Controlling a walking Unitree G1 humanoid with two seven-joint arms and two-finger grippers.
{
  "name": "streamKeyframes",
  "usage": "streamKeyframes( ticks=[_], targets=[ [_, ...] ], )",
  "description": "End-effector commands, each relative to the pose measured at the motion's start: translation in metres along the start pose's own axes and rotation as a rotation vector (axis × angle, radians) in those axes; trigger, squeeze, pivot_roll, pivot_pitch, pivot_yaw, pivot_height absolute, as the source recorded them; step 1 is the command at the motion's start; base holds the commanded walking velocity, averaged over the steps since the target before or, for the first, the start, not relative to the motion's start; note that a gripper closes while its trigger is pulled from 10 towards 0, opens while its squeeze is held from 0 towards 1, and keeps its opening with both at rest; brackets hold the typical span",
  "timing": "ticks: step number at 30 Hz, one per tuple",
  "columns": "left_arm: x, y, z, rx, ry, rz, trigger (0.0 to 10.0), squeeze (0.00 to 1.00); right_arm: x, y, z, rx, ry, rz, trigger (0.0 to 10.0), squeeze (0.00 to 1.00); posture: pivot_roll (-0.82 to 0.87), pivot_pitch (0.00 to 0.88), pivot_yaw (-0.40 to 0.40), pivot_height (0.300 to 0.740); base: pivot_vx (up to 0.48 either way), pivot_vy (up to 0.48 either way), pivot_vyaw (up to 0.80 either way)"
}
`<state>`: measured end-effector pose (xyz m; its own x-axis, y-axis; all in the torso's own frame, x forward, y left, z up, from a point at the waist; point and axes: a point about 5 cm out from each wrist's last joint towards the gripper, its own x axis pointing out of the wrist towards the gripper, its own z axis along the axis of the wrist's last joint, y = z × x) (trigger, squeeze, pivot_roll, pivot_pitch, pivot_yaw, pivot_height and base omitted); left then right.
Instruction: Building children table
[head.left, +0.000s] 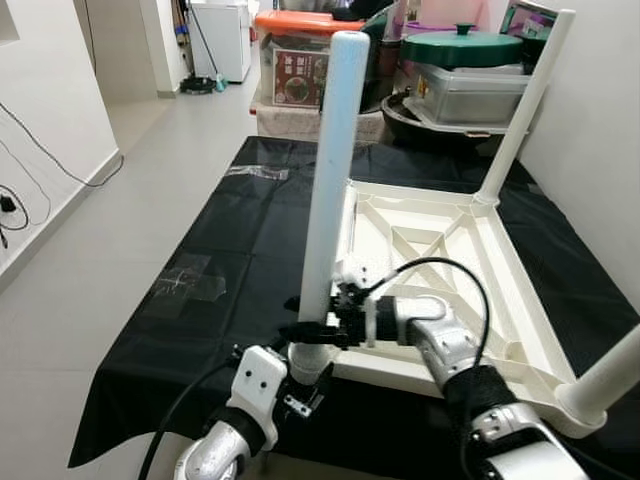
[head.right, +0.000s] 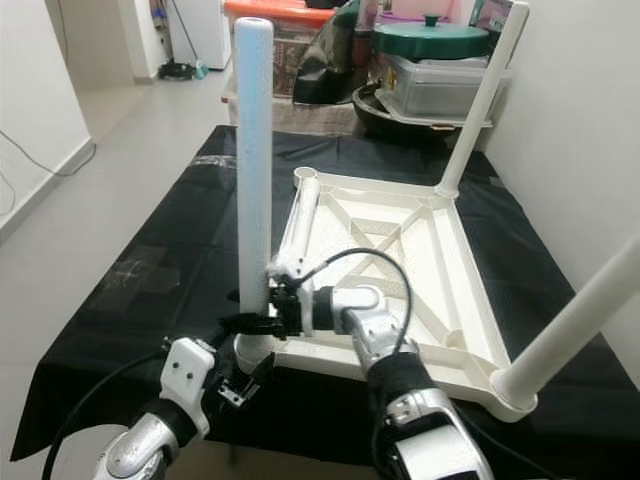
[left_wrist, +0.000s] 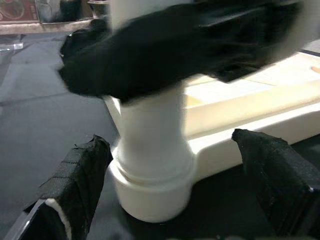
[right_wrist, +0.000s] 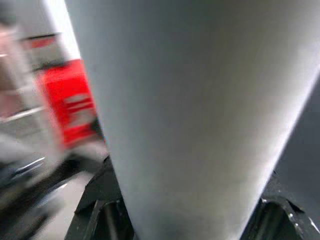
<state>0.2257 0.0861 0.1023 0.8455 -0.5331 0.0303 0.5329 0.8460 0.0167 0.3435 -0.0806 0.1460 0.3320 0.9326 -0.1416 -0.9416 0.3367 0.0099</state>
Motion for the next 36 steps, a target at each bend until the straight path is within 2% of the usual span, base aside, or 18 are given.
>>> streamKeyframes(
  ticks=[1, 3, 4, 5, 8, 9, 10, 11, 12, 15, 22, 23, 24, 28, 29, 31, 32, 36],
  targets=[
    [-0.002, -0.001, -0.003, -0.008, 0.016, 0.0, 10.0, 0.0, -0.01, -0.018, -0.002, 0.032, -0.002, -0.228, 0.0, 0.0, 0.11, 0.0, -0.073, 0.74, 0.0, 0.0, 0.0],
    [-0.002, -0.001, -0.003, -0.008, 0.016, 0.0, 10.0, 0.0, -0.01, -0.018, -0.002, 0.032, -0.002, -0.228, 0.0, 0.0, 0.11, 0.0, -0.073, 0.74, 0.0, 0.0, 0.0],
    [-0.002, -0.001, -0.003, -0.008, 0.016, 0.001, 10.0, 0.0, -0.016, -0.03, 0.0, 0.068, -0.039, -0.41, 0.0, 0.0, 0.11, 0.0, -0.073, 0.74, 0.0, 0.0, 0.0],
    [-0.002, -0.001, -0.003, -0.008, 0.016, 0.001, 10.0, 0.0, -0.016, -0.03, 0.0, 0.068, -0.039, -0.41, 0.0, 0.0, 0.11, 0.0, -0.073, 0.74, 0.0, 0.0, 0.0],
    [-0.002, 0.0, -0.003, -0.01, 0.016, -0.001, 10.0, 0.0, -0.044, -0.051, -0.006, 0.134, -0.06, -0.886, 0.0, 0.0, 0.1, 0.0, -0.066, 0.74, 0.0, 0.0, 0.0],
    [-0.002, 0.0, -0.003, -0.01, 0.016, -0.001, 10.0, 0.0, -0.044, -0.051, -0.006, 0.134, -0.06, -0.886, 0.0, 0.0, 0.1, 0.0, -0.066, 0.74, 0.0, 0.0, 0.0],
    [-0.002, 0.0, -0.003, -0.011, 0.017, -0.003, 10.0, 0.0, -0.061, -0.054, -0.012, 0.159, -0.054, -1.116, 0.0, 0.0, 0.1, 0.0, -0.065, 0.74, 0.0, 0.0, 0.0],
    [-0.002, 0.0, -0.003, -0.011, 0.017, -0.003, 10.0, 0.0, -0.061, -0.054, -0.012, 0.159, -0.054, -1.116, 0.0, 0.0, 0.1, 0.0, -0.065, 0.74, 0.0, 0.0, 0.0],
    [-0.002, 0.0, -0.003, -0.012, 0.018, -0.005, 10.0, 0.0, -0.077, -0.051, -0.018, 0.19, -0.057, -1.324, 0.0, 0.0, 0.1, 0.0, -0.066, 0.74, 0.0, 0.0, 0.0],
    [-0.002, 0.0, -0.003, -0.011, 0.019, -0.006, 10.0, 0.0, -0.092, -0.038, -0.028, 0.273, -0.052, -1.574, 0.0, 0.0, 0.1, 0.0, -0.067, 0.74, 0.0, 0.0, 0.0],
    [-0.002, 0.0, -0.003, -0.007, 0.017, -0.002, 10.0, 0.0, -0.07, -0.02, -0.037, 0.394, -0.069, -1.612, 0.0, 0.0, 0.1, 0.0, -0.071, 0.74, 0.0, 0.0, 0.0],
    [-0.002, 0.0, -0.003, -0.008, 0.016, -0.002, 10.0, 0.0, -0.056, -0.02, -0.032, 0.392, -0.127, -1.51, 10.0, 0.31, 0.1, 0.0, -0.07, 0.74, 0.0, 0.0, 0.0],
    [-0.002, 0.0, -0.003, -0.008, 0.016, -0.002, 10.0, 0.0, -0.047, -0.02, -0.026, 0.367, -0.17, -1.447, 10.0, 1.0, 0.1, 0.0, -0.071, 0.74, 0.0, 0.0, 0.0],
    [-0.003, 0.0, -0.003, -0.009, 0.016, -0.002, 10.0, 0.0, -0.036, -0.022, -0.015, 0.284, -0.226, -1.35, 10.0, 1.0, 0.1, 0.0, -0.072, 0.74, 0.0, 0.0, 0.0],
    [-0.003, 0.0, -0.003, -0.009, 0.016, -0.002, 10.0, 0.0, -0.037, -0.025, -0.012, 0.276, -0.252, -1.33, 10.0, 0.58, 0.1, 0.0, -0.073, 0.74, 0.0, 0.0, 0.0],
    [-0.003, 0.0, -0.003, -0.009, 0.016, -0.002, 10.0, 0.0, -0.037, -0.025, -0.012, 0.276, -0.252, -1.33, 10.0, 0.58, 0.1, 0.0, -0.073, 0.74, 0.0, 0.0, 0.0],
    [-0.003, 0.0, -0.003, -0.008, 0.016, -0.001, 10.0, 0.0, -0.038, -0.026, -0.01, 0.273, -0.271, -1.319, 10.0, 0.0, 0.1, 0.0, -0.073, 0.74, 0.0, 0.0, 0.0],
    [-0.002, -0.001, -0.002, -0.01, 0.016, -0.004, 10.0, 0.0, -0.04, -0.033, -0.003, 0.269, -0.356, -1.075, 10.0, 0.0, 0.1, 0.0, -0.069, 0.74, 0.0, 0.0, 0.0]
  ],
)
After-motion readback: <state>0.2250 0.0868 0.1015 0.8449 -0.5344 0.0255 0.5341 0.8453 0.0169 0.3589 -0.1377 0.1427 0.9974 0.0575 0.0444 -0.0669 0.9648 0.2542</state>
